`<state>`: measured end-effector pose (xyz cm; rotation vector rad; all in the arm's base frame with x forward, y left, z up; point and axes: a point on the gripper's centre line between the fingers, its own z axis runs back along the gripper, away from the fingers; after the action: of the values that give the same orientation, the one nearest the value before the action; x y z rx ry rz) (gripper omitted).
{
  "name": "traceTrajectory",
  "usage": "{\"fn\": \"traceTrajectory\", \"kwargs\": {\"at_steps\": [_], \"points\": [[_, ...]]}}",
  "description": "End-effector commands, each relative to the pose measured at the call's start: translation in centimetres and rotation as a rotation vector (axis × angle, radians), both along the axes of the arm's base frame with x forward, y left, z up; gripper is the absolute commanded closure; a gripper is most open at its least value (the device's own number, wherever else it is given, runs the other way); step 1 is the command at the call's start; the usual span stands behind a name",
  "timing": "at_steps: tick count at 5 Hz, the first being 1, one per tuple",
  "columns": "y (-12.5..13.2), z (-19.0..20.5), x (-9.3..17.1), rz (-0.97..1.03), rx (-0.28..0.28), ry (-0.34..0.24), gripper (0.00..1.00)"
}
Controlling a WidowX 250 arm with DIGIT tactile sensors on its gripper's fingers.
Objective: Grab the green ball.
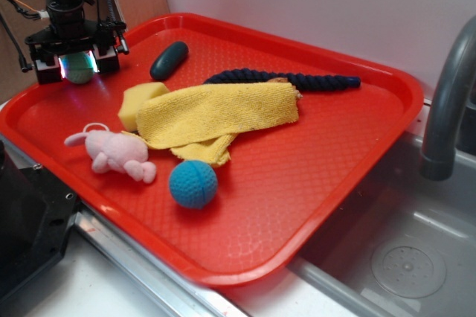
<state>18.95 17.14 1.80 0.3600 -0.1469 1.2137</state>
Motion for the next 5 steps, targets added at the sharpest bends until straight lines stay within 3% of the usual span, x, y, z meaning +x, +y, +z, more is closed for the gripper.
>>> {"fn": "traceTrajectory", "kwargs": {"at_steps": [1, 2, 3, 4, 5], "points": [[-2.7, 5.2, -1.5, -0.165, 0.036, -0.060, 1.00], [-7.0, 9.9, -0.8, -0.414, 0.165, -0.116, 1.00], [-10.9, 15.0, -1.6, -0.642, 0.114, -0.204, 1.00], [-14.6, 20.1, -1.5, -0.855, 0.054, -0.232, 1.00], [-16.3, 22.2, -1.6, -0.981, -0.078, -0.236, 1.00]]}}
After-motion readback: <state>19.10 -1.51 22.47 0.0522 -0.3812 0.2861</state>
